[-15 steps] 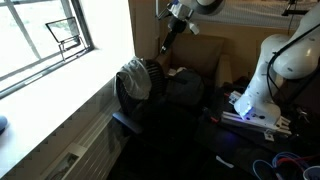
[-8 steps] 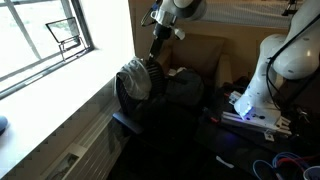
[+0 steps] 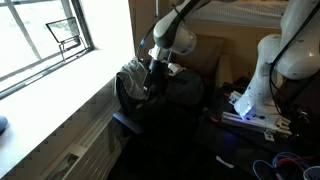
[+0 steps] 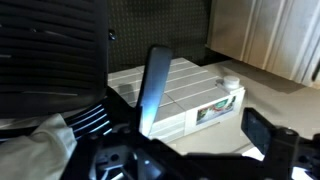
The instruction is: Move the gray cloth to the armrest of the brown chair
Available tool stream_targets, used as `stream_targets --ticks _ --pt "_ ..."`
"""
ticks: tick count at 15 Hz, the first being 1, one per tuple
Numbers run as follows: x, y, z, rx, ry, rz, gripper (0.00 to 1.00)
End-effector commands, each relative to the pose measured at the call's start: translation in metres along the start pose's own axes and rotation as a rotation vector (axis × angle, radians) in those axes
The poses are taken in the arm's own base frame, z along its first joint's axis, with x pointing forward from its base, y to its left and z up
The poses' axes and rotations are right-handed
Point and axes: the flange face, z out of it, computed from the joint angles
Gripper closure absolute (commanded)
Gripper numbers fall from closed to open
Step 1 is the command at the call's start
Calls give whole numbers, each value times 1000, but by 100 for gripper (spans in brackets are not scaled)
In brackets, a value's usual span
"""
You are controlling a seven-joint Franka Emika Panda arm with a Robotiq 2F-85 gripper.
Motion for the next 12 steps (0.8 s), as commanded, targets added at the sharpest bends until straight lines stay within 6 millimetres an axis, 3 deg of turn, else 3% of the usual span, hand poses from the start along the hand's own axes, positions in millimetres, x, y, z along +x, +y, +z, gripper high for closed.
stream_targets --ticks 1,3,6,7,9,12 --pt "-23 50 66 -199 10 29 0" --pt "-41 91 85 -326 43 33 0" --pt "-58 121 93 -501 141 72 0" --pt "-52 110 95 -434 94 58 0" --pt "-61 123 100 -491 117 63 0" --pt "-41 103 82 -554 316 -28 0"
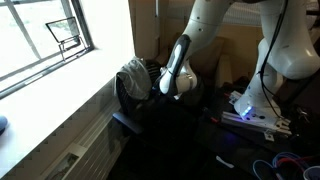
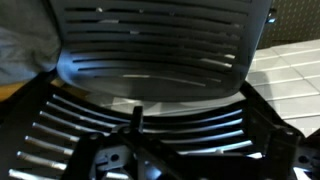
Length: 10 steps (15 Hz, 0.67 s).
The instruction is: Move the gray cloth to the armrest of the brown chair
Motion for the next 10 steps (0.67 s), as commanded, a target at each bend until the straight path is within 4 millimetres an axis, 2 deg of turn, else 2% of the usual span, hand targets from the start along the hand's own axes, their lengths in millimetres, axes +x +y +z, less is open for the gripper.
stream_targets --ticks 1,2,4,6,9,10 --pt "49 -2 -39 -43 183 -20 0" --pt "56 -2 -44 -57 219 -12 0" --pt "83 4 -59 -87 286 1 0" --pt "79 3 -53 -72 260 4 0" --pt "85 2 -59 -65 276 25 0" --pt "89 -4 -59 -59 286 7 0"
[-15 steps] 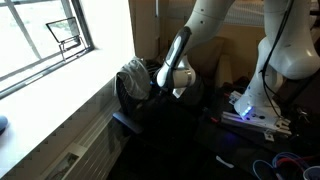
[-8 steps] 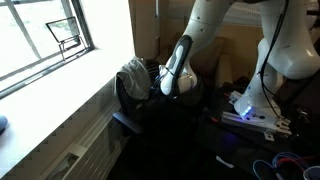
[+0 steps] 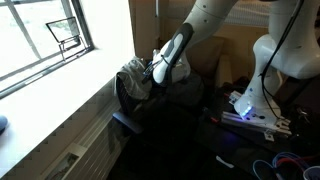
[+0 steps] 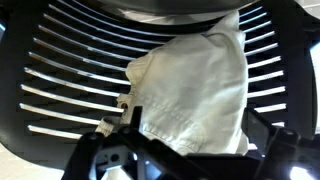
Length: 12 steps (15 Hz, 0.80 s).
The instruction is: Move the gray cloth to the armrest of the brown chair
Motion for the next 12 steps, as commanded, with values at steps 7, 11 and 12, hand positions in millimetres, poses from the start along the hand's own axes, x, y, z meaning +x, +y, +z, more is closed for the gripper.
stream_targets --ticks 7,11,12 --pt "19 -4 36 -51 40 -35 0" --pt "21 -11 40 21 -5 17 28" --pt "16 -12 43 31 -22 45 34"
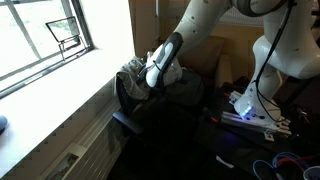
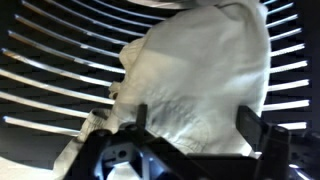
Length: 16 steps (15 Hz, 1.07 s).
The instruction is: Move the gray cloth to the armrest of the brown chair
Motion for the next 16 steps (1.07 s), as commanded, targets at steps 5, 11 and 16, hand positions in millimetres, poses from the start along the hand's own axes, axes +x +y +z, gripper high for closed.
stream_targets --ticks 5,11,16 --pt "2 18 17 112 -57 119 69" --pt "-3 146 27 34 -77 -136 100" --pt "58 274 -28 -106 64 -165 100"
